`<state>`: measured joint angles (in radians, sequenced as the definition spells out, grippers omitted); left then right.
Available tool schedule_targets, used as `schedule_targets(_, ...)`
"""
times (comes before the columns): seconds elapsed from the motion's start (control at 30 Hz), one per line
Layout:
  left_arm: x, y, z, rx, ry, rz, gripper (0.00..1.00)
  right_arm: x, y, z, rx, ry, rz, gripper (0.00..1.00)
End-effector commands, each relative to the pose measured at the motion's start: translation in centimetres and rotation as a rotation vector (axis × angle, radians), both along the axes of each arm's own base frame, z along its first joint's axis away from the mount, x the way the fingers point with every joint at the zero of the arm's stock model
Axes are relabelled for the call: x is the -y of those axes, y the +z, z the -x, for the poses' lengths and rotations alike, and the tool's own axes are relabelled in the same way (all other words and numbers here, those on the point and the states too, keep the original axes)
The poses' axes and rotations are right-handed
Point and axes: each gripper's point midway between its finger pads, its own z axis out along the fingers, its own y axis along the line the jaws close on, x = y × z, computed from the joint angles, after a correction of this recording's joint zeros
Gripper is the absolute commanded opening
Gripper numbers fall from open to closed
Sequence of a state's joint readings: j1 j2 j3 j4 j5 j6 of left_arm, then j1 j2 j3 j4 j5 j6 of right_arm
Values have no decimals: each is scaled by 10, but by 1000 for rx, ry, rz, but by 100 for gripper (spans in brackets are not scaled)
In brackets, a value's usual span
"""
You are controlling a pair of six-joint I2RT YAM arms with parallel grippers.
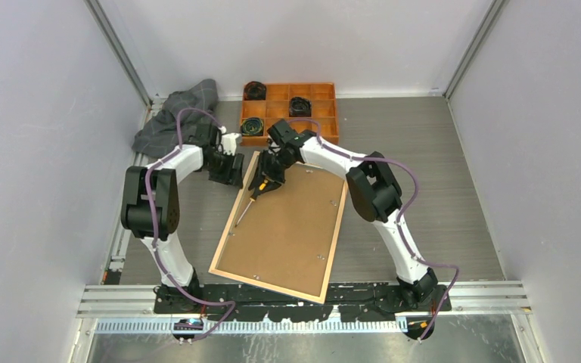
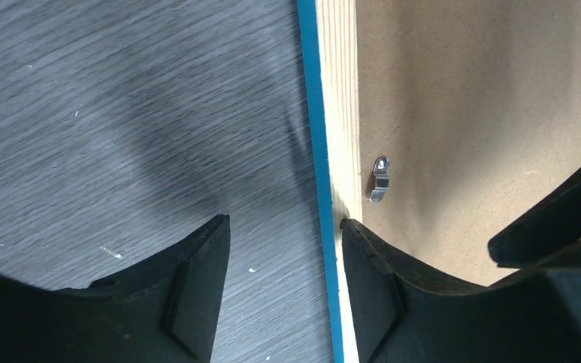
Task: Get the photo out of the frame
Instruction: Release the photo frame item from the photo frame.
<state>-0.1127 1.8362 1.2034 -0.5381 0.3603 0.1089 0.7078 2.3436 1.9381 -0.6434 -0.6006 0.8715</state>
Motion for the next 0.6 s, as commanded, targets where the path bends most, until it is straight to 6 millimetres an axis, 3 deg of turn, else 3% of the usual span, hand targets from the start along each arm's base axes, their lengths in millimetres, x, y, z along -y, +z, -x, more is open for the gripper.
schedule_targets(0.0, 0, -8, -4, 9, -4, -46, 56, -20, 26, 2, 4, 24, -92, 1)
schedule_targets(0.1, 0, -15, -1, -17, 1, -60, 47, -26, 26, 6, -10, 35, -107, 1)
schedule_targets(0.33, 0, -27, 2, -63, 14, -81, 44, -30, 21, 13, -31, 50, -105, 1)
schedule_targets(0.47, 0, -32, 6, -87, 14, -99, 31, -31, 19, 17, -47, 55, -108, 1)
schedule_targets(0.57, 1, -37, 9, -103, 10, -124, 28, -33, 19, 20, -50, 65, -110, 1)
